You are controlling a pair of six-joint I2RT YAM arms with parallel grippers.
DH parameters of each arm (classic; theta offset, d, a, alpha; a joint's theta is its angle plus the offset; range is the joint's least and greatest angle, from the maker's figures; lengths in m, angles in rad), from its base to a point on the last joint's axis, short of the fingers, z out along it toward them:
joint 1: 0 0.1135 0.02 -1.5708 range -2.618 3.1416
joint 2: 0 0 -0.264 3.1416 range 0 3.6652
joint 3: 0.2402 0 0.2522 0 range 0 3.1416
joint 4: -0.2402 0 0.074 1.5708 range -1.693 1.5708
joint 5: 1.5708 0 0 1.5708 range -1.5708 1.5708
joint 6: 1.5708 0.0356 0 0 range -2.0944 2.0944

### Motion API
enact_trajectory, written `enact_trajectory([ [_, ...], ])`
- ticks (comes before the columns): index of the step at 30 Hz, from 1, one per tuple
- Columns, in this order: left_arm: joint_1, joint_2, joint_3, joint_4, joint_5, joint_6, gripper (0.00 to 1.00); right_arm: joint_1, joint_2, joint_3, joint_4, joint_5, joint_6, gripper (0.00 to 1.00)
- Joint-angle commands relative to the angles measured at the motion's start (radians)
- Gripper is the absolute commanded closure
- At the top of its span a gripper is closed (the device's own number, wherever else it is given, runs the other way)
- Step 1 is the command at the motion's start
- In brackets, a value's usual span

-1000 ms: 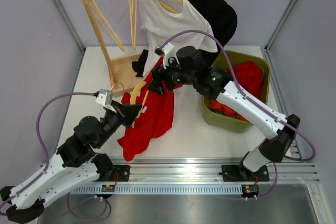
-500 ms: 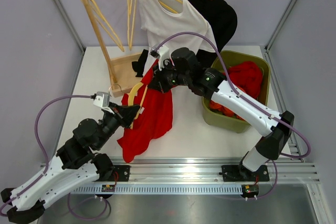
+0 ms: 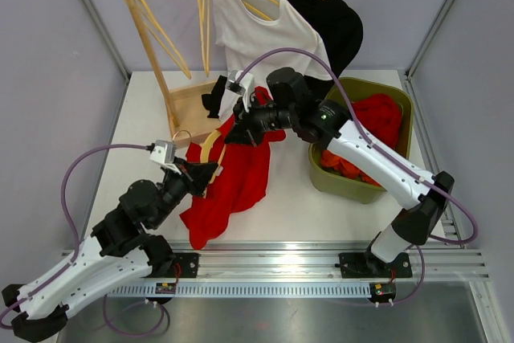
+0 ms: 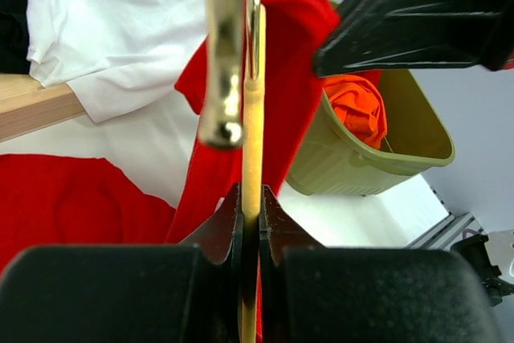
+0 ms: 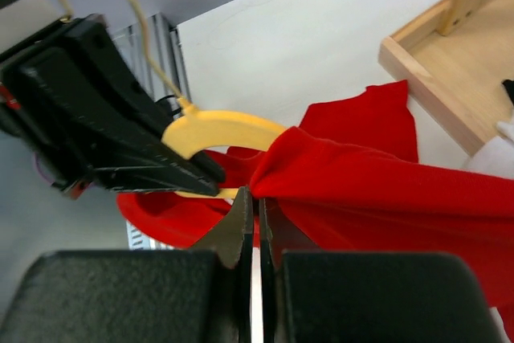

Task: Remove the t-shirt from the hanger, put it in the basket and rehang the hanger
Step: Remove the tshirt from the hanger

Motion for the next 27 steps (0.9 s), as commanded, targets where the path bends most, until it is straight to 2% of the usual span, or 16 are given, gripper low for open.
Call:
enact_trajectory([
  [1,0.002,0.022,-0.010,0.095,-0.066,0.010,1.00,0.019,-0.071,0.058,-0.031,-0.264,-0.031,1.00],
  [5,0.002,0.036,-0.016,0.108,-0.051,0.027,1.00,0.016,-0.082,0.122,-0.072,-0.218,-0.052,1.00],
  [9,0.002,0.058,-0.012,0.105,-0.013,0.047,1.00,0.016,-0.073,0.295,-0.138,-0.129,-0.077,1.00],
  [13,0.002,0.068,0.000,0.104,0.003,0.062,1.00,0.016,-0.062,0.389,-0.192,-0.129,-0.092,1.00],
  [18,0.002,0.061,0.022,0.133,0.042,0.085,1.00,0.015,-0.074,0.276,-0.157,-0.117,-0.097,1.00],
  [22,0.002,0.062,0.051,0.154,0.073,0.101,1.00,0.016,-0.055,0.156,-0.167,-0.201,-0.215,1.00],
  [24,0.002,0.067,0.071,0.164,0.085,0.102,1.00,0.016,-0.021,0.159,-0.241,-0.253,-0.311,1.00],
  [27,0.003,0.079,0.094,0.177,0.093,0.111,1.00,0.015,0.013,0.209,-0.295,-0.263,-0.368,1.00],
])
